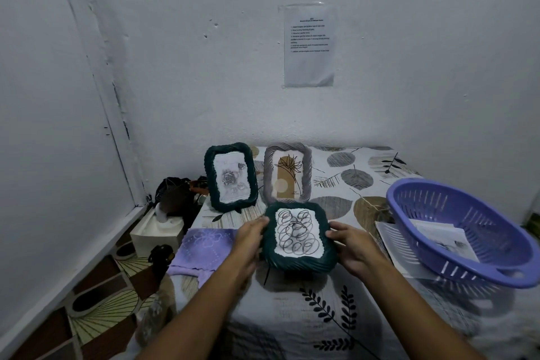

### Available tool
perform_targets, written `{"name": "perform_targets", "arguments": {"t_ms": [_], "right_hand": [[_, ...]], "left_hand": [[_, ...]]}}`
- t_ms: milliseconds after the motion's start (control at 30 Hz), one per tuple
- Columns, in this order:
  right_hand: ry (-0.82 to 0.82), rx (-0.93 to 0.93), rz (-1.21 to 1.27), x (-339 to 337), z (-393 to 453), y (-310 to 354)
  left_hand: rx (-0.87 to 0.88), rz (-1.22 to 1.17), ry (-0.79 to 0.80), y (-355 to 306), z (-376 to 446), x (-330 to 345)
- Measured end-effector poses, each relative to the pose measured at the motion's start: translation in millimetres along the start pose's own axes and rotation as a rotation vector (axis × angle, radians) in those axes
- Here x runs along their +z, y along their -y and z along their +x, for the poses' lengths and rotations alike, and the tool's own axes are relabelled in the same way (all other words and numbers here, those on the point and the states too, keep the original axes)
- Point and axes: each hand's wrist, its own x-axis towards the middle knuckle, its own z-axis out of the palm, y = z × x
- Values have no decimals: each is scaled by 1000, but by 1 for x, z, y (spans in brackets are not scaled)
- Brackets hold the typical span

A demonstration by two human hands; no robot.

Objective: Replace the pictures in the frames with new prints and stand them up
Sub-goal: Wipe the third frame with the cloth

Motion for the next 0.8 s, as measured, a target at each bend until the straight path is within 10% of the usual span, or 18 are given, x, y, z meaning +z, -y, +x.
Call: {"name": "perform_targets", "arguments": {"t_ms": [300,800], "right_hand": [[-87,43,-39,-5,20,-13],[-127,-192,-656,-10,37,-24]], "left_hand": [[514,1197,201,30,8,-38],[638,1592,175,34,9,-35]]}}
